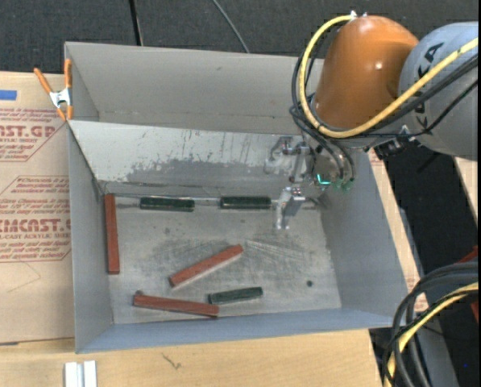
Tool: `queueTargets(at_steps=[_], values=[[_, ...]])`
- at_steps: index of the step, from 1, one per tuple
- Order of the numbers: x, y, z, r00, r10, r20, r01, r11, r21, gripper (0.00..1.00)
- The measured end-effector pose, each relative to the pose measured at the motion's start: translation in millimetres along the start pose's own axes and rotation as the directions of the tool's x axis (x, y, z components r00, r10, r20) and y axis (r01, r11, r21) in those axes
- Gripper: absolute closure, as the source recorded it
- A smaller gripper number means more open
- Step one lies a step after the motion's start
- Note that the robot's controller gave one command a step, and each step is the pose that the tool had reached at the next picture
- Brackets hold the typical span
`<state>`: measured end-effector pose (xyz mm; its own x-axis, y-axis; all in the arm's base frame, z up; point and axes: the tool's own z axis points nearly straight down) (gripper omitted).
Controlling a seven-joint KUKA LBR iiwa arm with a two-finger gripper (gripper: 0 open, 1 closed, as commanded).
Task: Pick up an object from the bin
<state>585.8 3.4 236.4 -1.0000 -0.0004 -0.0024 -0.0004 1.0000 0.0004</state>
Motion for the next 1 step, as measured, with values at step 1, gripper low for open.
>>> queueTargets(at_steps=[1], values=[[5.9, 7.7, 36.3, 0.998, -0.064, 0.006, 0.064, 0.998, 0.001, 0.00]])
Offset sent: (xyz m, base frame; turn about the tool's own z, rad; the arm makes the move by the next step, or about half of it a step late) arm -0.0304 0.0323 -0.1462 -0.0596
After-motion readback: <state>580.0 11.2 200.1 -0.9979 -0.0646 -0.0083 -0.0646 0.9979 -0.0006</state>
